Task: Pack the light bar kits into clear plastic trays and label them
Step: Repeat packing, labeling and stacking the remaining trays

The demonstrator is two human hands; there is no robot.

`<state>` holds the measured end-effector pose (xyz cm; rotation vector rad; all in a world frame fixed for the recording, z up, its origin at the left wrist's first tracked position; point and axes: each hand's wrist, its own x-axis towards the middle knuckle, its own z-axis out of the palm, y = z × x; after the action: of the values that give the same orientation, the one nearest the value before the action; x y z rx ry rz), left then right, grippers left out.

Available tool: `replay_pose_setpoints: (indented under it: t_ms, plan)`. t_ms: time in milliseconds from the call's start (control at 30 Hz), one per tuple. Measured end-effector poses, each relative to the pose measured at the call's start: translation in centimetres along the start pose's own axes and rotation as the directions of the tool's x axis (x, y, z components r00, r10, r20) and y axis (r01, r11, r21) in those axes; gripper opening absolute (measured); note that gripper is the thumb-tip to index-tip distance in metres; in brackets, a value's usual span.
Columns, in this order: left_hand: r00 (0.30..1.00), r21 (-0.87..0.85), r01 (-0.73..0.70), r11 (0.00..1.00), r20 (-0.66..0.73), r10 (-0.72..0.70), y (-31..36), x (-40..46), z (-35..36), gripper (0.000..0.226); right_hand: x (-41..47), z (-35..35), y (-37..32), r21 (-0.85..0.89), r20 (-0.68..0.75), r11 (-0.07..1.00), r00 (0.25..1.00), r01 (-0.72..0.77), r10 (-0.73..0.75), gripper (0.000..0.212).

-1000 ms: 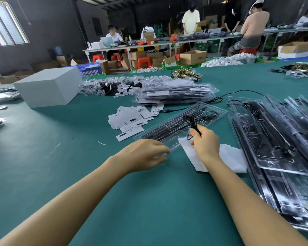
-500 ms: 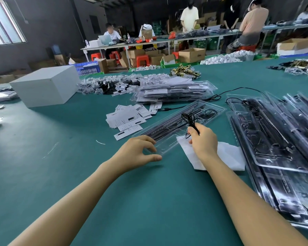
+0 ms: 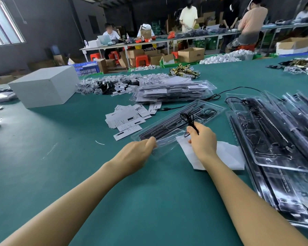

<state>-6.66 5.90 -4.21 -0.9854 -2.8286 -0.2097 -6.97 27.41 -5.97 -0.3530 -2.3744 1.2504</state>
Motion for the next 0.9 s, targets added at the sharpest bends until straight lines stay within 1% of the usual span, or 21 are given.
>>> replay_pose_setpoints:
  t_ms: [33, 67, 133, 200, 233, 300, 367, 433, 500, 633, 767, 900]
  plan:
    - [0.999, 0.018, 0.003, 1.000, -0.033, -0.002, -0.2, 0.1, 0.1, 0.008, 0.0, 0.0, 0.0, 0.002, 0.001, 1.000, 1.000, 0.007, -0.007, 0.027]
    - [0.997, 0.002, 0.021, 1.000, -0.071, -0.021, -0.4, 0.3, 0.1, 0.007, 0.0, 0.0, -0.1, 0.009, 0.001, 1.000, 1.000, 0.016, -0.016, 0.027]
    - [0.988, -0.078, 0.051, 0.996, -0.142, -0.062, -0.7, 0.6, 0.0, 0.016, -0.1, 0.1, -0.1, 0.039, -0.008, 0.999, 1.000, 0.026, -0.026, 0.027]
    - [0.977, -0.181, 0.075, 0.981, -0.181, -0.108, -0.9, 0.8, -0.1, 0.011, -0.2, 0.3, -0.1, 0.071, -0.023, 0.997, 0.999, 0.044, -0.043, 0.026]
    - [0.974, -0.230, 0.086, 0.969, -0.185, -0.130, -1.0, 0.9, -0.1, 0.011, -0.3, 0.3, -0.1, 0.083, -0.034, 0.994, 0.997, 0.065, -0.063, 0.026]
    - [0.969, -0.351, 0.137, 0.926, -0.146, -0.198, -1.2, 1.3, -0.4, 0.019, -0.5, 0.6, -0.1, 0.076, -0.049, 0.988, 0.990, 0.136, -0.133, 0.025]
    - [0.958, -0.492, 0.200, 0.847, -0.084, -0.275, -1.5, 1.6, -0.5, 0.024, -0.7, 0.8, -0.1, 0.029, -0.050, 0.972, 0.972, 0.233, -0.232, 0.022]
    - [0.950, -0.592, 0.226, 0.774, -0.043, -0.310, -1.7, 1.9, -0.7, 0.025, -0.8, 1.0, 0.1, -0.014, -0.046, 0.951, 0.950, 0.309, -0.309, 0.019]
    - [0.948, -0.632, 0.231, 0.740, -0.025, -0.317, -1.8, 2.2, -1.0, 0.025, -0.7, 0.8, 0.1, -0.042, -0.014, 0.933, 0.934, 0.357, -0.358, 0.018]
    - [0.946, -0.651, 0.236, 0.721, -0.017, -0.325, -2.0, 2.6, -1.2, 0.027, -0.5, 0.1, 0.0, -0.115, 0.066, 0.873, 0.881, 0.474, -0.469, 0.021]
    - [0.942, -0.669, 0.249, 0.700, -0.002, -0.337, -2.1, 2.8, -1.2, 0.027, -0.4, -0.7, 0.0, -0.158, 0.110, 0.823, 0.838, 0.545, -0.534, 0.023]
    - [0.937, -0.684, 0.263, 0.680, 0.013, -0.349, -2.0, 2.9, -1.3, 0.027, -0.6, -1.0, 0.1, -0.176, 0.169, 0.790, 0.809, 0.587, -0.564, 0.020]
